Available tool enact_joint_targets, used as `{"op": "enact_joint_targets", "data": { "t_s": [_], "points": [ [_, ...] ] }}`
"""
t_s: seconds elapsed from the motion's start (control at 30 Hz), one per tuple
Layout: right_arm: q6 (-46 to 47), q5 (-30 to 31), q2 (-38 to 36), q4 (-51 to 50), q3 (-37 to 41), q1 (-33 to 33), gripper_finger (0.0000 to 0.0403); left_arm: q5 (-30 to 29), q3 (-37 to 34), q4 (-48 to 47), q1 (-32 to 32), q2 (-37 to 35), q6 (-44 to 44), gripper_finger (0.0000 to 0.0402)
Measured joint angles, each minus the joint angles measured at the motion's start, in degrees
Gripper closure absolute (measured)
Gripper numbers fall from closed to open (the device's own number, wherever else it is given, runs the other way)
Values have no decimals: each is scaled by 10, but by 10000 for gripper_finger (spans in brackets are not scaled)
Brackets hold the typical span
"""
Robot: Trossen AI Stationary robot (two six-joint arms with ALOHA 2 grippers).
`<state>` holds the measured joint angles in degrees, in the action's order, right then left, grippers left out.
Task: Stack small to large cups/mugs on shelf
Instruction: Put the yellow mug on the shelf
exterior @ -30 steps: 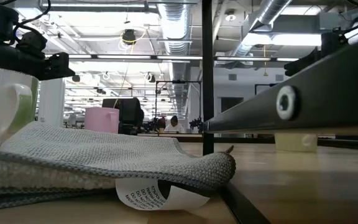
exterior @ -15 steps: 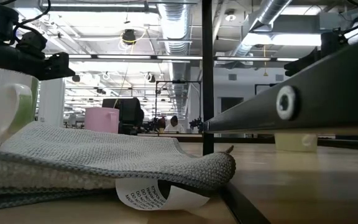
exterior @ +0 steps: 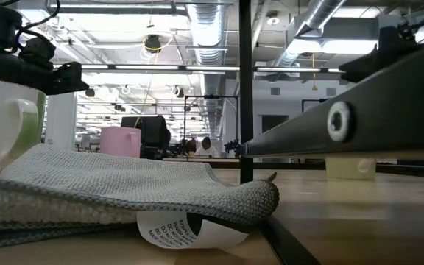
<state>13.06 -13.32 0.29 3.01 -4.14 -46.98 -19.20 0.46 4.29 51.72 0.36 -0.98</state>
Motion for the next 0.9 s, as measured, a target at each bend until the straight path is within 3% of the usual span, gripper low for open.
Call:
{"op": "enact_joint_targets", "data": {
  "t_s": [0.53,0.9],
  "points": [
    [-25,0,12,-53,-89,0,225,0,0,0,0,0,4,159],
    [-47,-1,146,-139,-254,0,225,0,0,0,0,0,5,159]
  ]
}}
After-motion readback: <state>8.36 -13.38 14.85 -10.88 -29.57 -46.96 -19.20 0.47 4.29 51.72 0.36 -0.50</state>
